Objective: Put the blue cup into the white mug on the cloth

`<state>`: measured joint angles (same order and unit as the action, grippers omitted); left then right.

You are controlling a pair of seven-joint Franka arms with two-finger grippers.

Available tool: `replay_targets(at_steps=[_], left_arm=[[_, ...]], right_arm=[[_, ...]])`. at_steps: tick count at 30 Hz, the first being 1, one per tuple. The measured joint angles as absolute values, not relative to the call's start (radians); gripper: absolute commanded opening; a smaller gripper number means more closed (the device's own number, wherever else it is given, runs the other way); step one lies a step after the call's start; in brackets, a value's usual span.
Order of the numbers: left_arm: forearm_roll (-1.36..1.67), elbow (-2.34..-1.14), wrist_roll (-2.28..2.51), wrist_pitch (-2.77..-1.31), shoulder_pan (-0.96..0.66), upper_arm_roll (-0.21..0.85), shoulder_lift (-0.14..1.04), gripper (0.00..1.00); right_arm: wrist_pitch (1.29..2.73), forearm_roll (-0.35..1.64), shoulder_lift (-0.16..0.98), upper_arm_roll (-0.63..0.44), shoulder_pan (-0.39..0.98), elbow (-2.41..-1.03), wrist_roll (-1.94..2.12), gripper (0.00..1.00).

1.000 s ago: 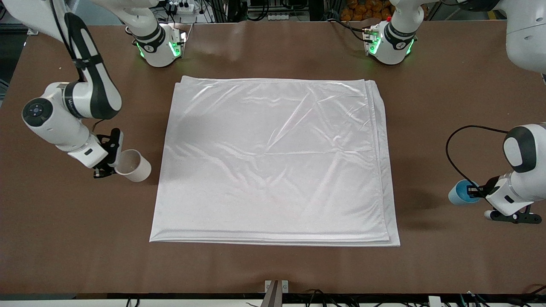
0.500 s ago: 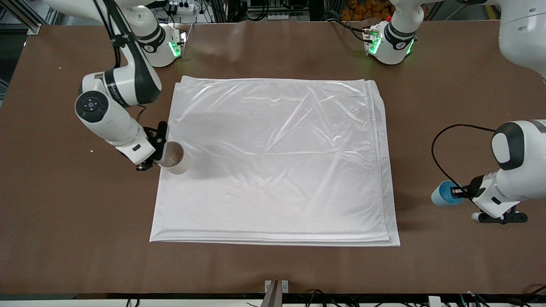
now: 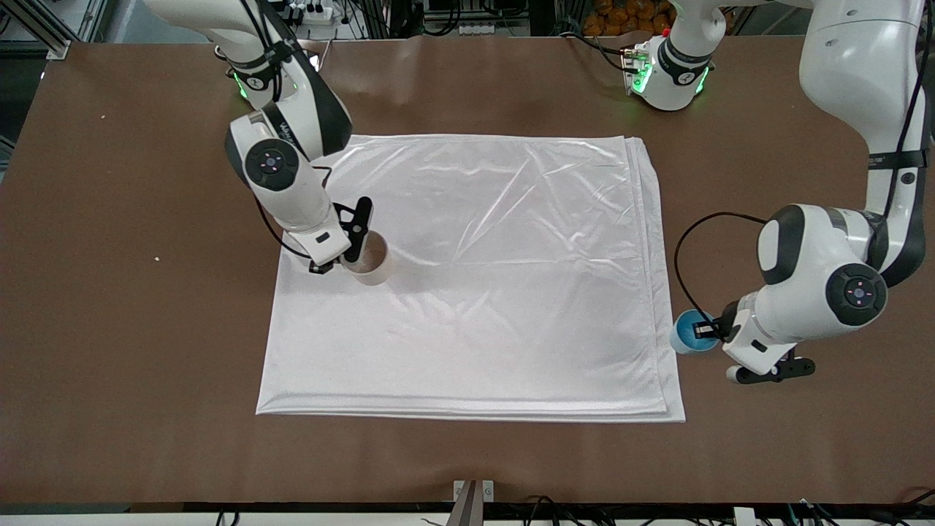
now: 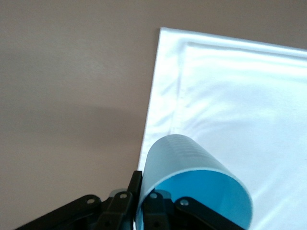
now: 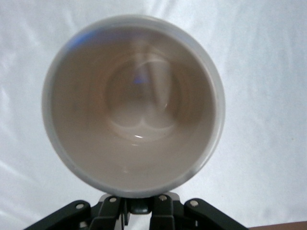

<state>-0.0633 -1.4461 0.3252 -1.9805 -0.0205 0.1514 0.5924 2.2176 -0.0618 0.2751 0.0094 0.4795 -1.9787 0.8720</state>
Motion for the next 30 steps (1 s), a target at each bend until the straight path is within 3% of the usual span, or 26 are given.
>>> replay_targets(at_steps=[16, 30], left_arm=[[-0.062, -1.446, 0.537, -1.96, -0.096, 0.214, 0.592, 0.0], [-0.062, -1.446, 0.709, -1.959, -0.099, 0.339, 0.572, 0.0]], right_arm=[[2.227, -0.062, 0.491, 0.008, 0.637, -1.788, 0.652, 0.0], [2.265, -0.07, 0.61, 0.007, 0.688, -1.689, 0.602, 0.03]])
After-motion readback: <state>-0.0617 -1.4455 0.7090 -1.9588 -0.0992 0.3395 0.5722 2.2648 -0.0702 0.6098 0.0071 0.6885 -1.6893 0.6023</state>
